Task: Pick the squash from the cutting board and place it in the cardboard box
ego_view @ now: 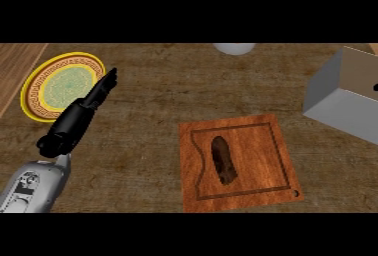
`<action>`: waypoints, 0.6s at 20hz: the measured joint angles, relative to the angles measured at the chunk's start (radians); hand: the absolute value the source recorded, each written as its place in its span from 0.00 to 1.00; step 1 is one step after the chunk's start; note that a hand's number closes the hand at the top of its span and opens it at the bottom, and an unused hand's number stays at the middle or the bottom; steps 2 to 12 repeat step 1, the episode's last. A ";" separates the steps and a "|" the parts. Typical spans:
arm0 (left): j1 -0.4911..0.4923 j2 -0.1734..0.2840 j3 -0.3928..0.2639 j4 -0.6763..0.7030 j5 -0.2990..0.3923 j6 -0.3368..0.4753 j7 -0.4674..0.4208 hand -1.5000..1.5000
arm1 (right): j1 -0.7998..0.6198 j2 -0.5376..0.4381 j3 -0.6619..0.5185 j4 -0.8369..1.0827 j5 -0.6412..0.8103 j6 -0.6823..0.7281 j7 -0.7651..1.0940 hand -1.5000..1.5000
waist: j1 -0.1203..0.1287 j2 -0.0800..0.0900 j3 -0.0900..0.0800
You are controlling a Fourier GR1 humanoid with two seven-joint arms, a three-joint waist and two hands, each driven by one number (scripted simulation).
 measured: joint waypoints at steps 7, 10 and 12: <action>-0.002 -0.002 -0.001 -0.003 0.001 0.000 0.003 0.50 | -0.009 -0.011 -0.021 0.019 -0.023 0.020 0.026 0.00 | 0.002 0.001 0.001; -0.002 -0.002 -0.001 -0.003 0.001 0.000 0.003 0.50 | -0.009 -0.011 -0.021 0.019 -0.023 0.020 0.026 0.00 | 0.002 0.001 0.001; -0.002 -0.002 -0.001 -0.003 0.001 0.000 0.003 0.50 | -0.009 -0.011 -0.021 0.019 -0.023 0.020 0.026 0.00 | 0.002 0.001 0.001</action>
